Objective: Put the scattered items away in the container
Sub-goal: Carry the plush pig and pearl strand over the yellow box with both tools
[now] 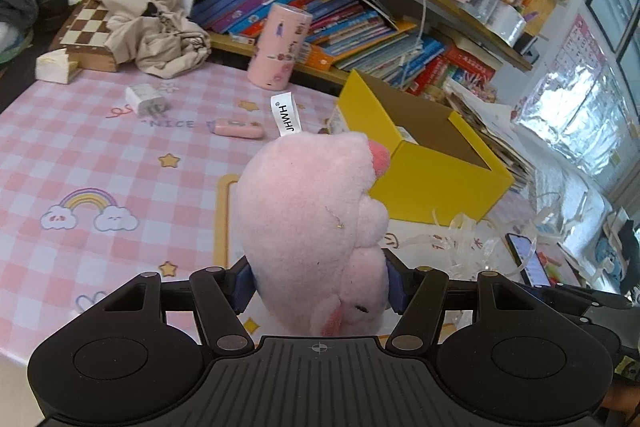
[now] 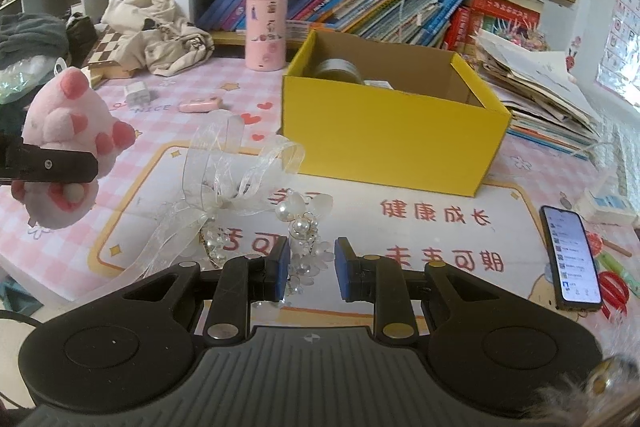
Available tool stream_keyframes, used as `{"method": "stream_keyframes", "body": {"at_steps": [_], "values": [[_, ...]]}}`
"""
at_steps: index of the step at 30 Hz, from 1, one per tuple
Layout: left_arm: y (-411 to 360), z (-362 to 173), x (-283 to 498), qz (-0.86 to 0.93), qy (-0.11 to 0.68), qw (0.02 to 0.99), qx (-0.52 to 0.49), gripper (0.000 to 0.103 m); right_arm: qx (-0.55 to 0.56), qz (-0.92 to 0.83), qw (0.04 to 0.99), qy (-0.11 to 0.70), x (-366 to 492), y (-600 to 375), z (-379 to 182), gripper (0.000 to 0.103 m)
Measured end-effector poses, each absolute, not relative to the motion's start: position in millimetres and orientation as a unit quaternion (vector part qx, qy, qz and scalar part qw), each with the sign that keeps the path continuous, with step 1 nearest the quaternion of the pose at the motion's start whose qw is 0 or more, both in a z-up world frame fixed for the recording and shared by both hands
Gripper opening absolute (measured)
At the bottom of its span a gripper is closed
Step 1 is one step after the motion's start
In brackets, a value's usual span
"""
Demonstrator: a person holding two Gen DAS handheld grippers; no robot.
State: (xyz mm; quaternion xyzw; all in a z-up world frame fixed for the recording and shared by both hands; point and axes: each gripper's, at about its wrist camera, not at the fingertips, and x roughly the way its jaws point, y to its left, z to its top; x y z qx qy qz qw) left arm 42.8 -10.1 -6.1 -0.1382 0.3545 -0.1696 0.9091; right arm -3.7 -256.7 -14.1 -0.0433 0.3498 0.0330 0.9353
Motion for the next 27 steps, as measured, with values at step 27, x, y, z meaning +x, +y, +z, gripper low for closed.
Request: {"method": "stream_keyframes", "body": {"at_steps": [27], "values": [[-78, -7, 70, -0.217, 0.365, 0.898, -0.113, 0.062, -0.020, -0.019, 0.936, 0.351, 1, -321, -12, 0.022]]}}
